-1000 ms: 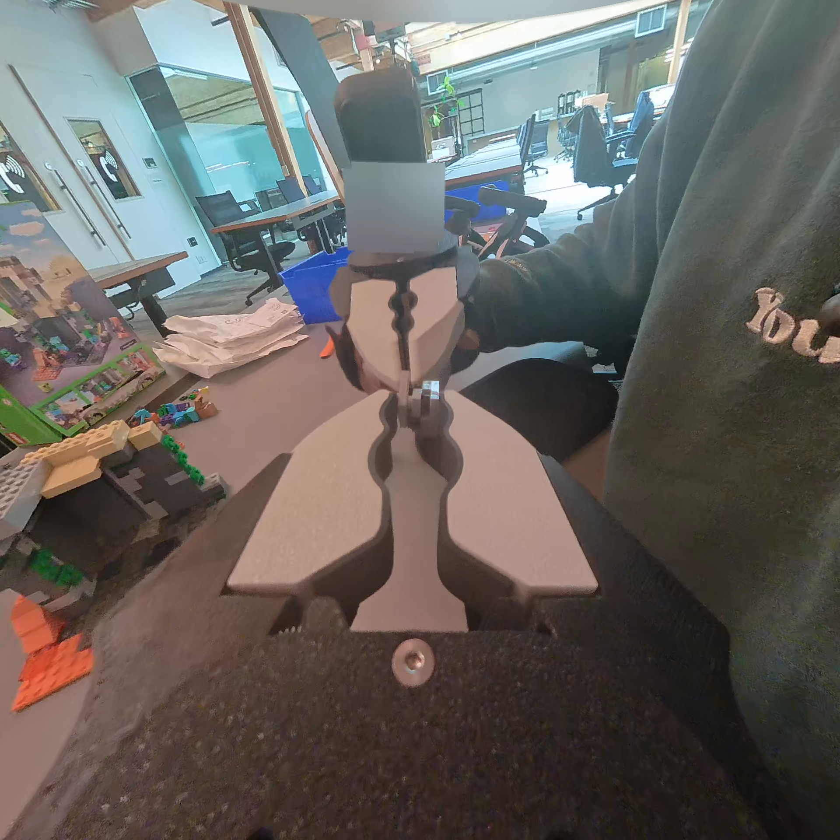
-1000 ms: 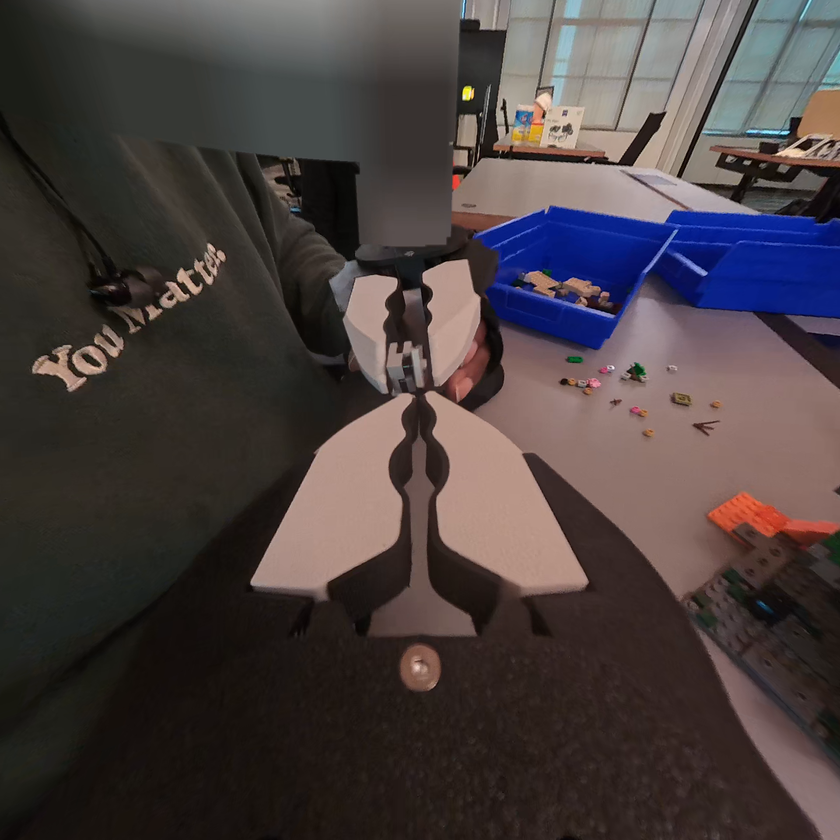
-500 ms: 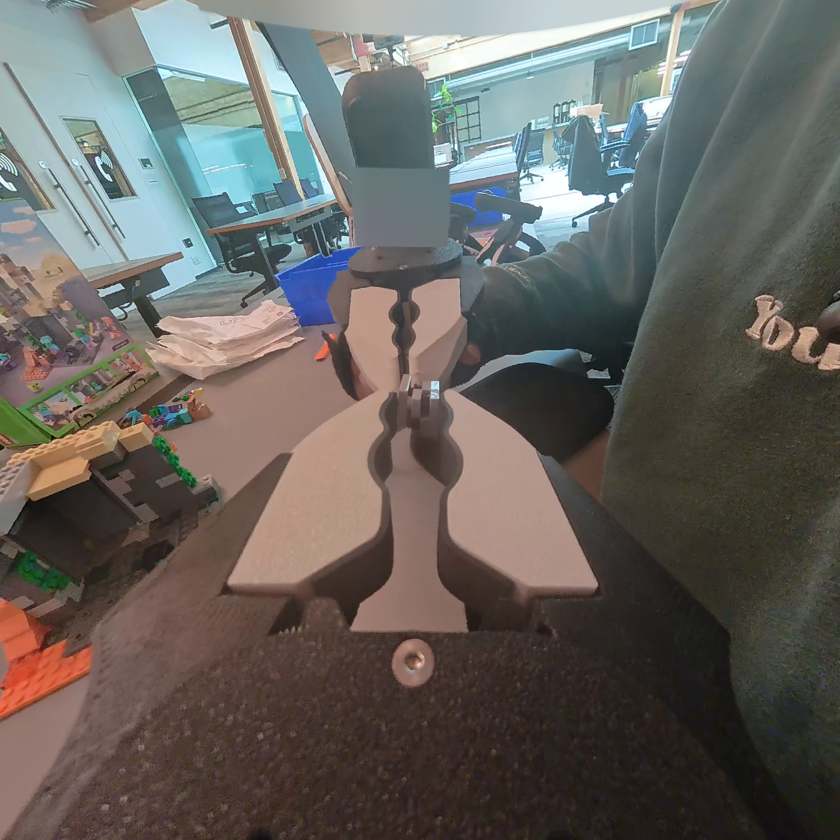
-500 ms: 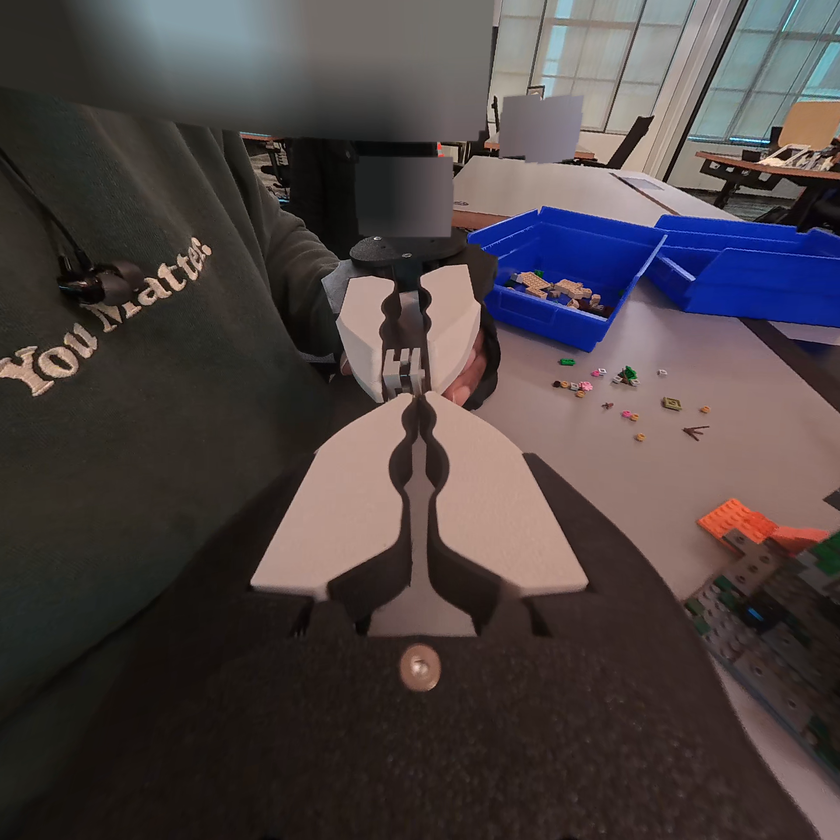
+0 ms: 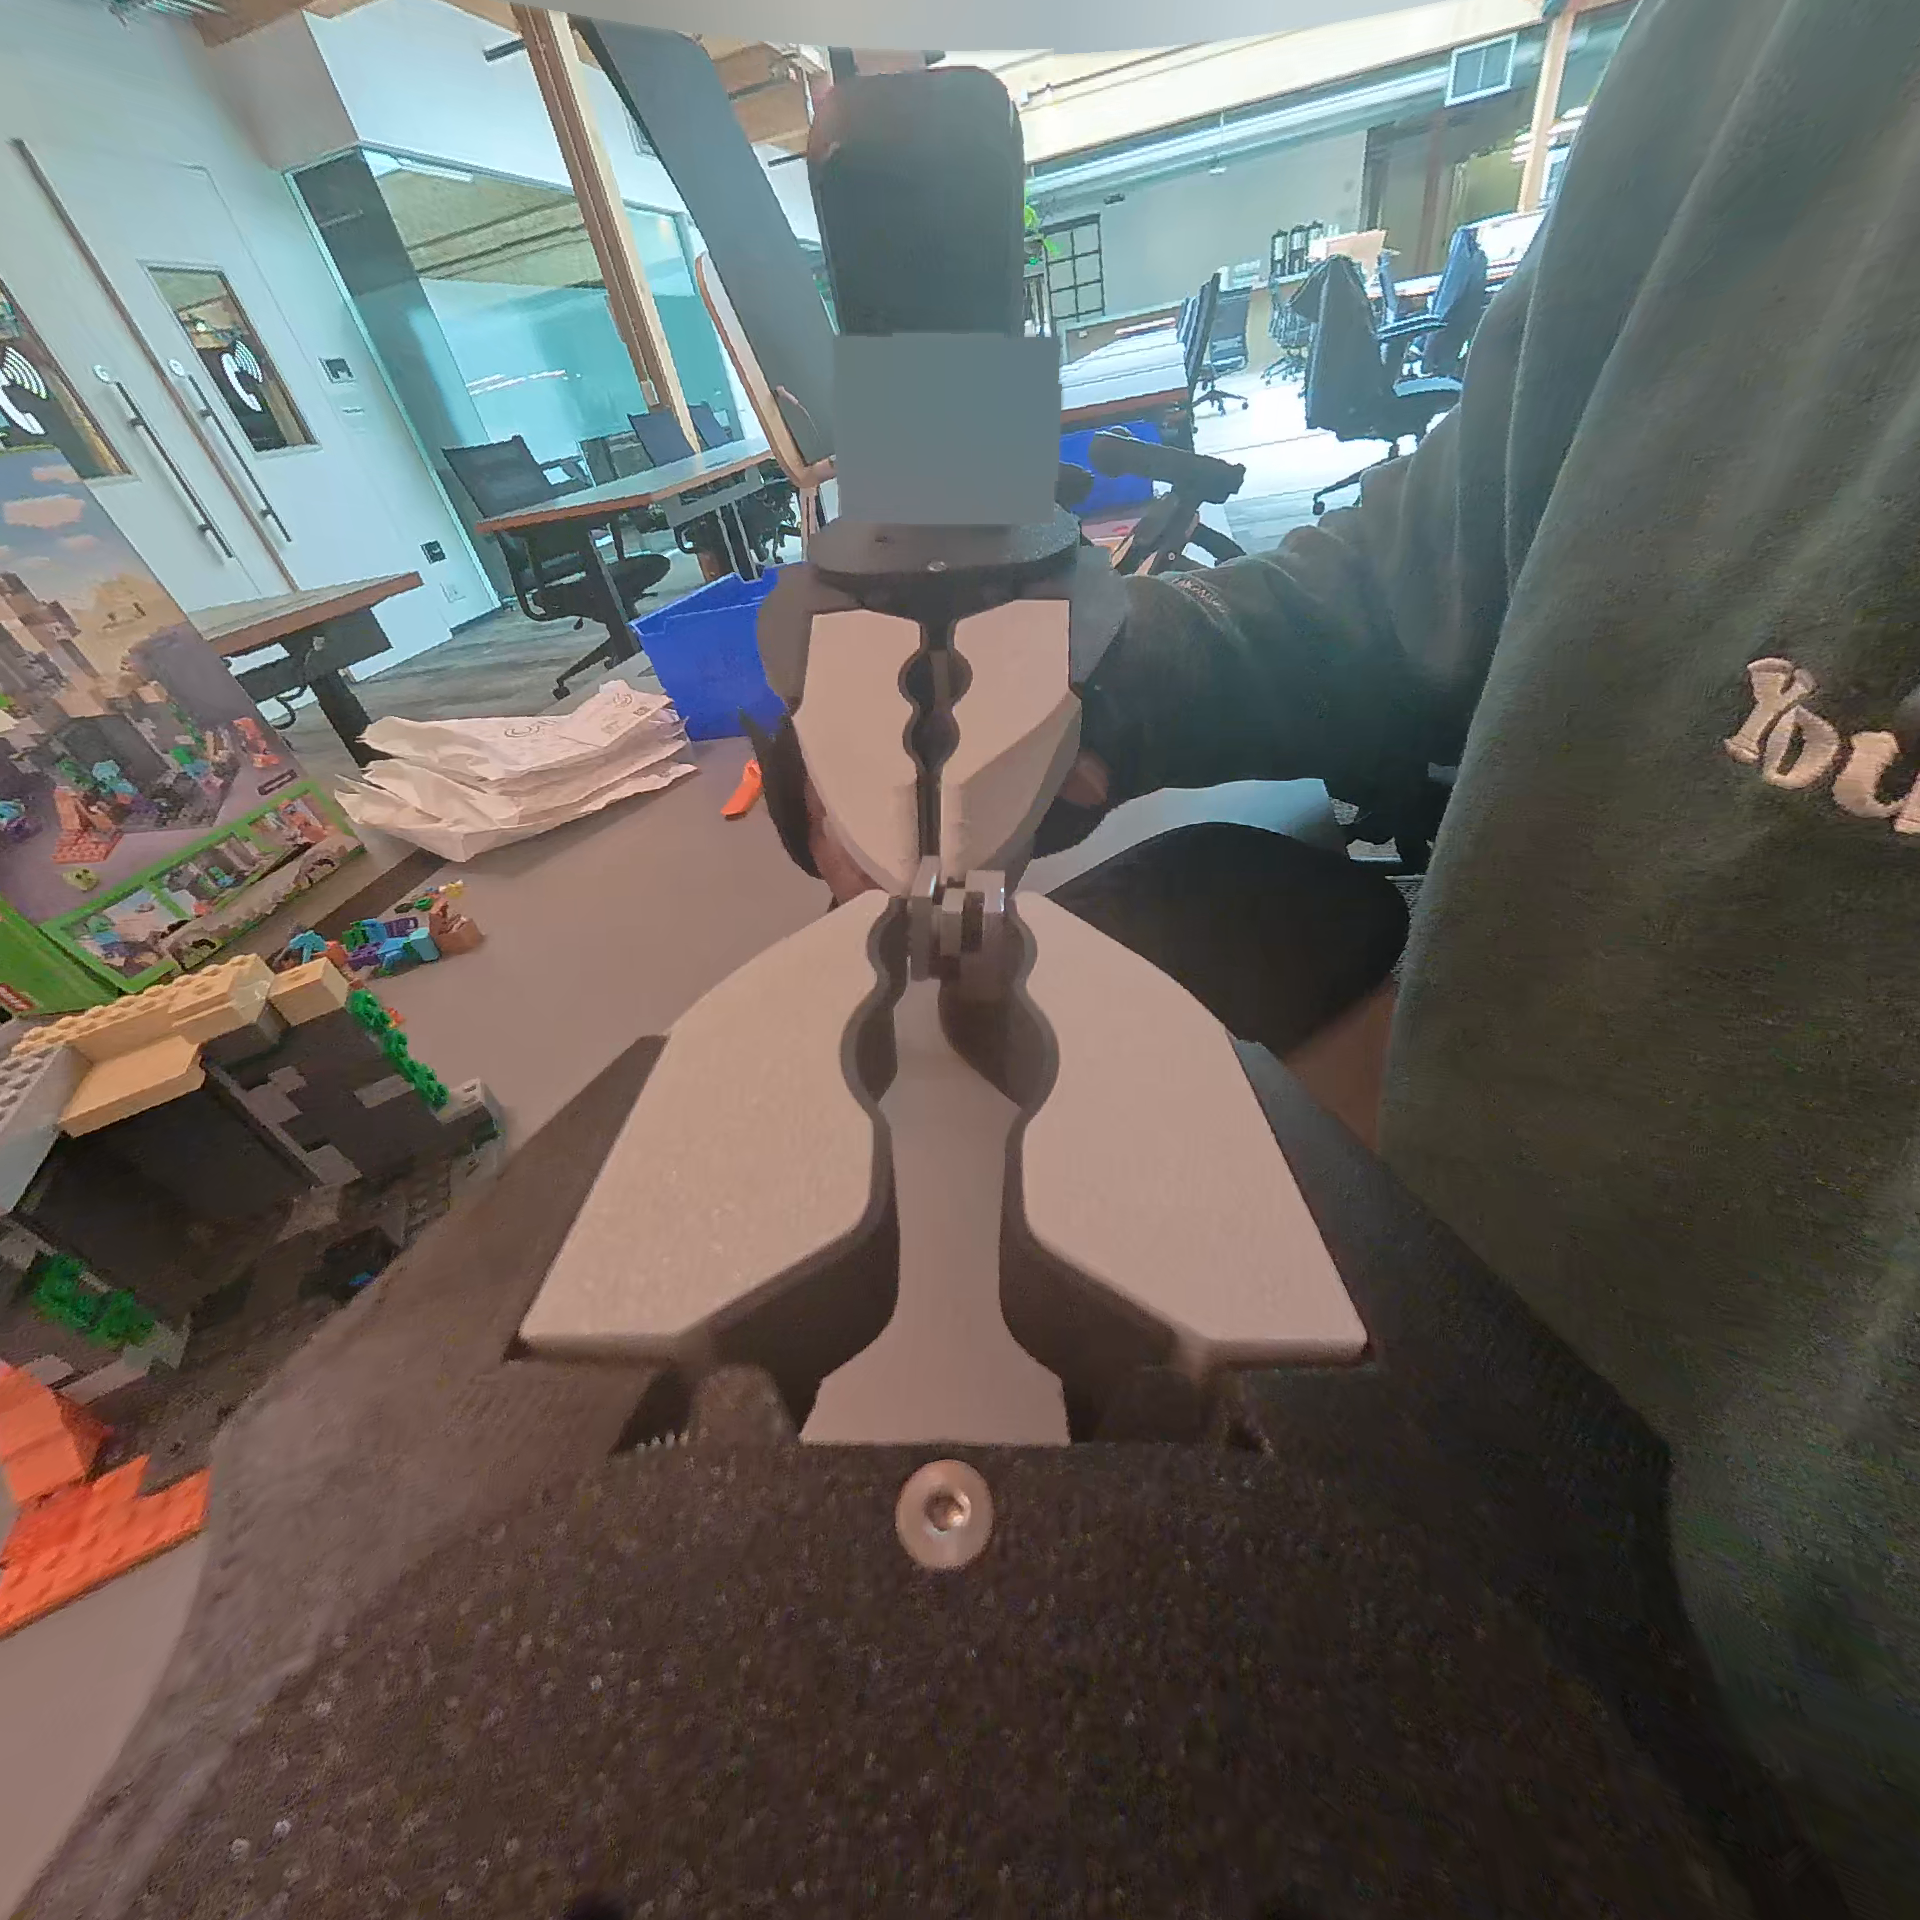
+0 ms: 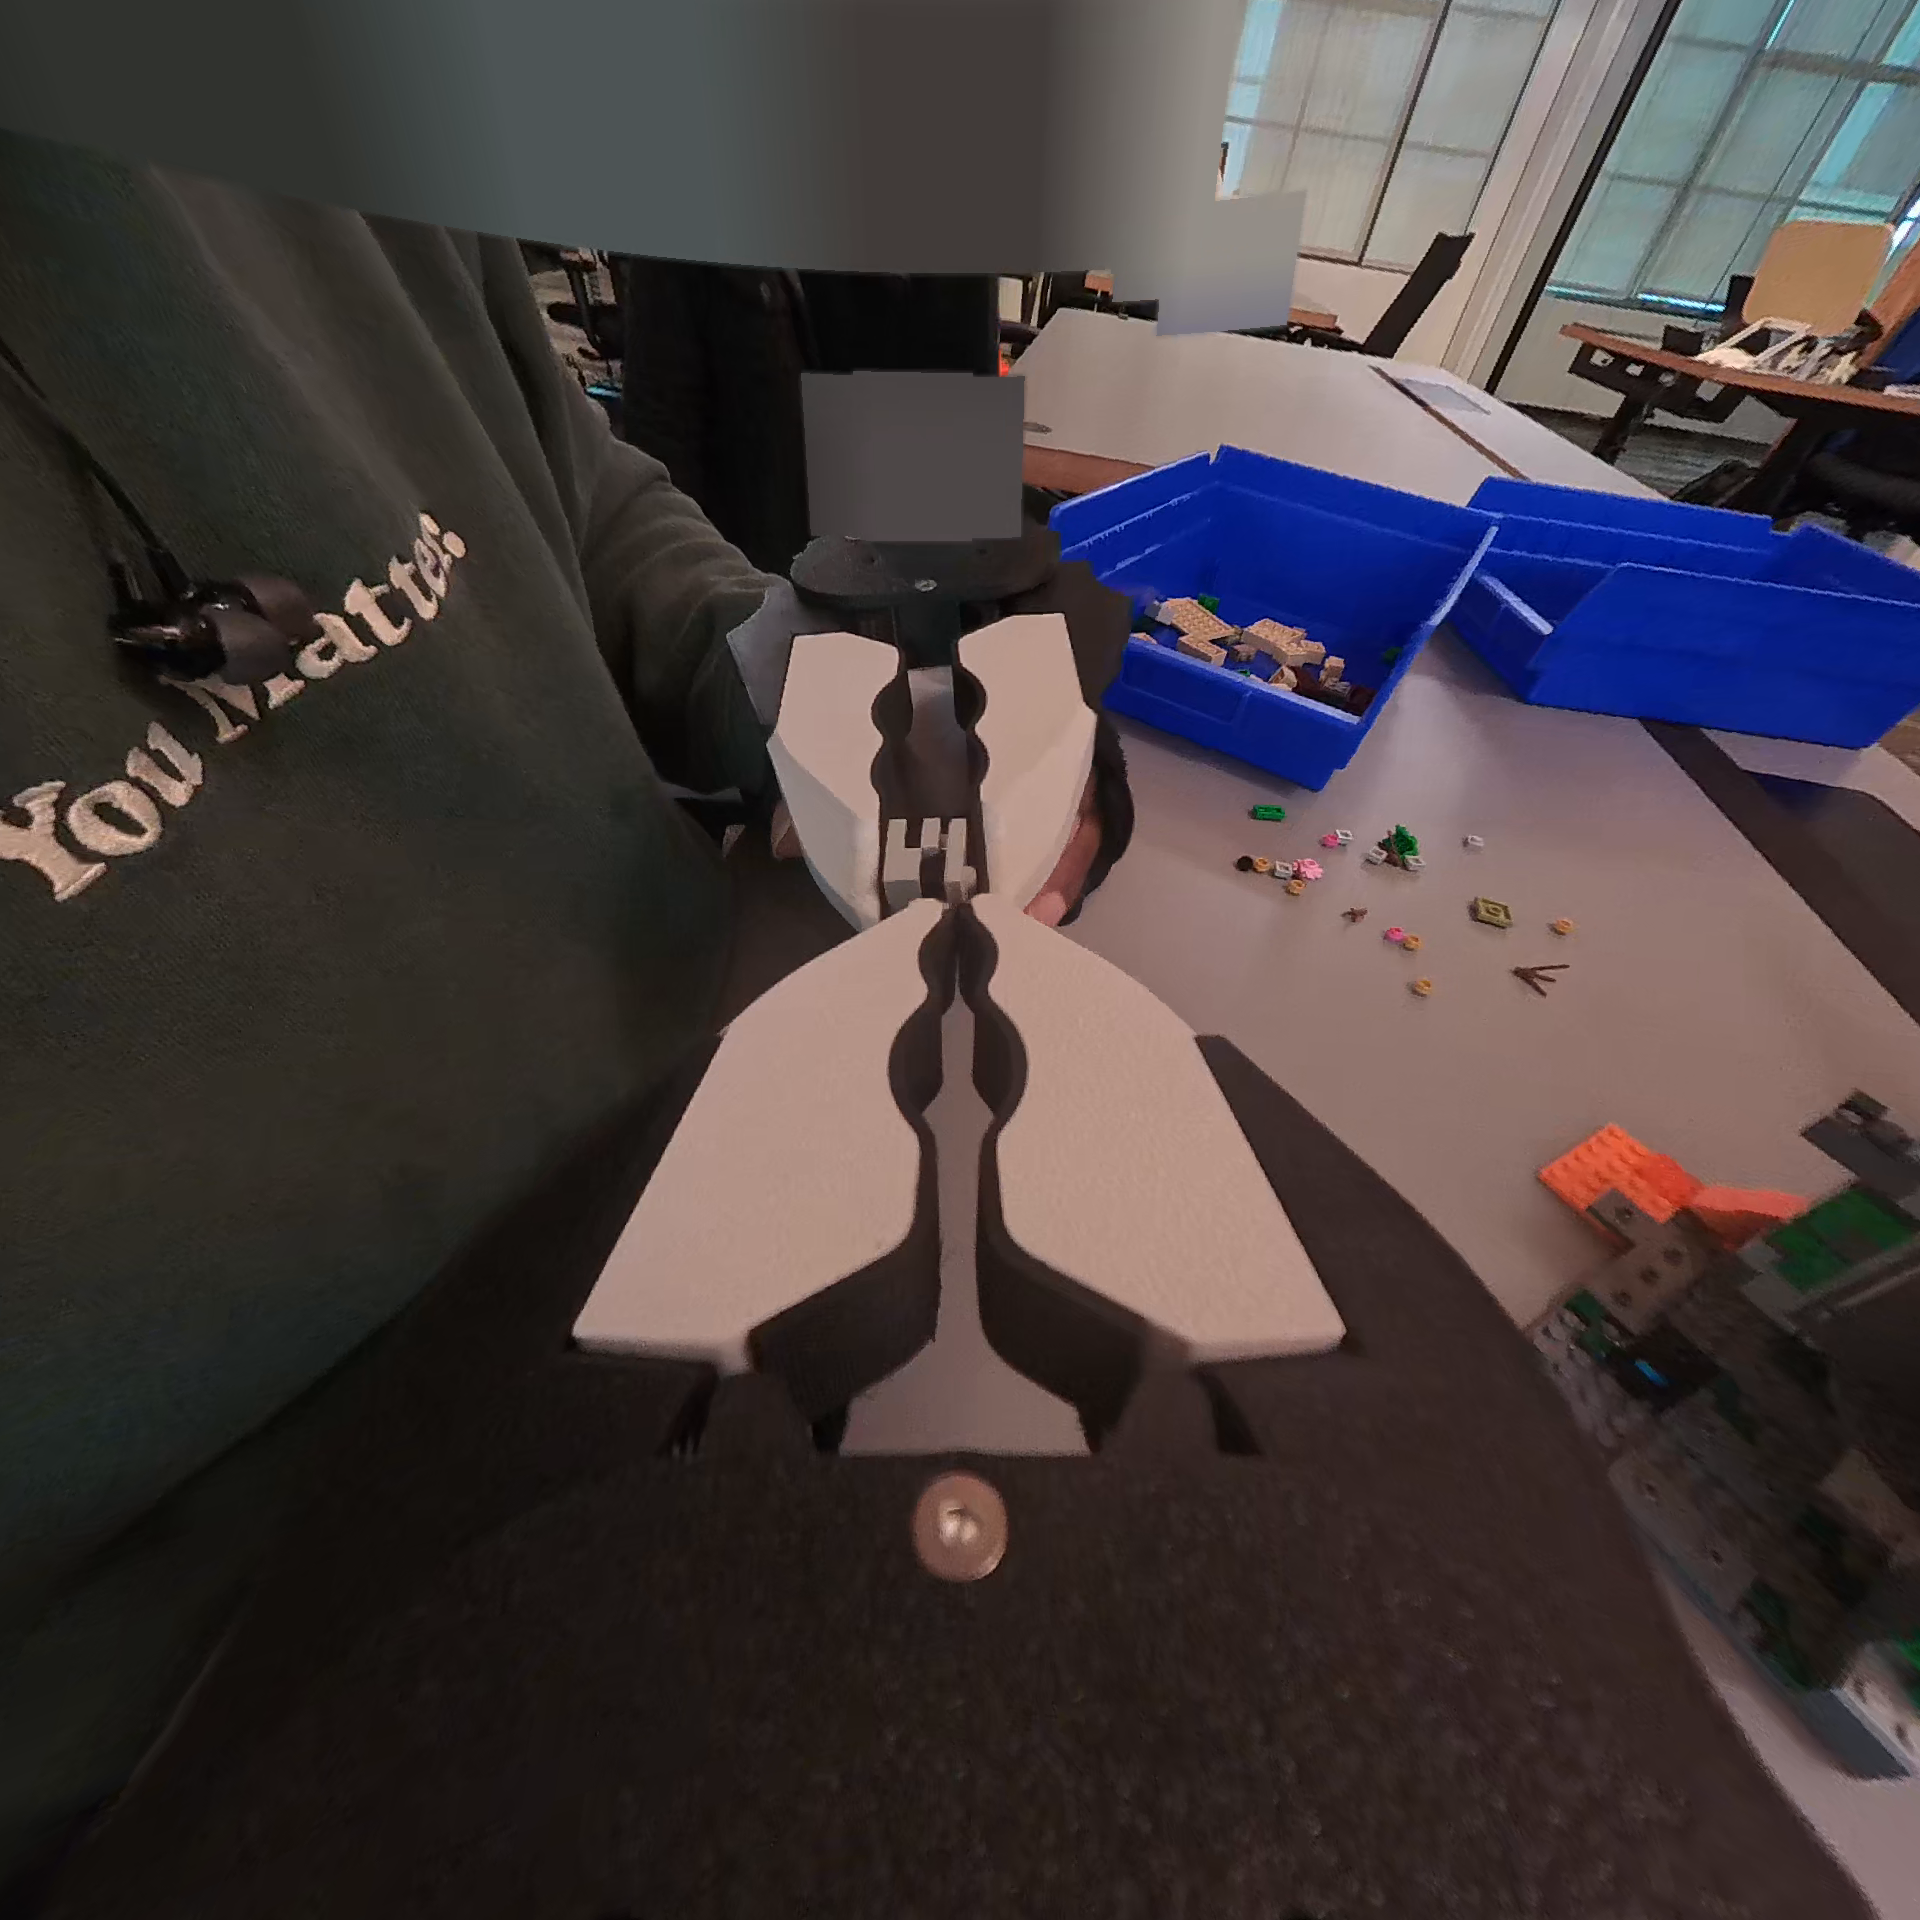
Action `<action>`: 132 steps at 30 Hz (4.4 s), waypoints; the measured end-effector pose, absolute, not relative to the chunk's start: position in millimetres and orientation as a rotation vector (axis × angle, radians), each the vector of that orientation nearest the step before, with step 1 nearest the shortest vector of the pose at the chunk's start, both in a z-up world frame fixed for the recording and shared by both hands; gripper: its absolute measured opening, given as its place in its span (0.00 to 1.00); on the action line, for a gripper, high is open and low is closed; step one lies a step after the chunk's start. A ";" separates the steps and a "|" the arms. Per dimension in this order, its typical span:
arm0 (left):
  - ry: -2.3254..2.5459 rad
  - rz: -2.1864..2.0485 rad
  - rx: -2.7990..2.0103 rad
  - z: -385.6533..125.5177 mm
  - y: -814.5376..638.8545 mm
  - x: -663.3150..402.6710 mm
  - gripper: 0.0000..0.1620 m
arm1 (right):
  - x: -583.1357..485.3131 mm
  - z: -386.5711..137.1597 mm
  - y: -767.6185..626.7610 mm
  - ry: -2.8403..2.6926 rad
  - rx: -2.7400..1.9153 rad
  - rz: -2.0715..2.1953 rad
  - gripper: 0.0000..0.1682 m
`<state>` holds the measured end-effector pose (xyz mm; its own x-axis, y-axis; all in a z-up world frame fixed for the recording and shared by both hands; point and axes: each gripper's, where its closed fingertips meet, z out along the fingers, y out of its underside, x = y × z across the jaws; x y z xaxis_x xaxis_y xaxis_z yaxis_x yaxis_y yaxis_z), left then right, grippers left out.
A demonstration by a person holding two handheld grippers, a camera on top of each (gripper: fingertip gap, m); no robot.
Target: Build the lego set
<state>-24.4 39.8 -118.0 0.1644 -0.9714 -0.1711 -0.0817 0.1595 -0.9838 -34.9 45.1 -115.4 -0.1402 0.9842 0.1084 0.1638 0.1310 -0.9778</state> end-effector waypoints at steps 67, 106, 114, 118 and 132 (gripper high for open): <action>1.329 -0.814 -1.231 -118.3 46.4 -18.6 0.10 | -25.9 -100.5 41.4 -1.421 -1.100 1.078 0.11; 1.586 -0.683 -1.465 -158.4 50.6 -21.4 0.10 | -33.5 -144.8 43.8 -1.657 -1.221 0.863 0.08; 1.670 -0.700 -1.447 -145.9 51.7 -20.1 0.11 | -31.8 -131.7 45.9 -1.429 -1.171 1.057 0.07; 1.666 -0.738 -1.408 -137.7 49.2 -13.7 0.11 | -25.1 -124.3 44.2 -1.375 -1.125 1.115 0.07; 1.618 -0.628 -1.424 -143.6 68.1 -28.6 0.00 | -13.9 -133.9 57.8 -1.396 -1.176 1.018 0.00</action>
<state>-28.6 68.1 -143.6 0.0291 -0.9610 -0.2750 -0.5239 0.2196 -0.8230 -13.9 57.8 -133.9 -0.0227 0.9852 0.1698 0.1396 0.1713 -0.9753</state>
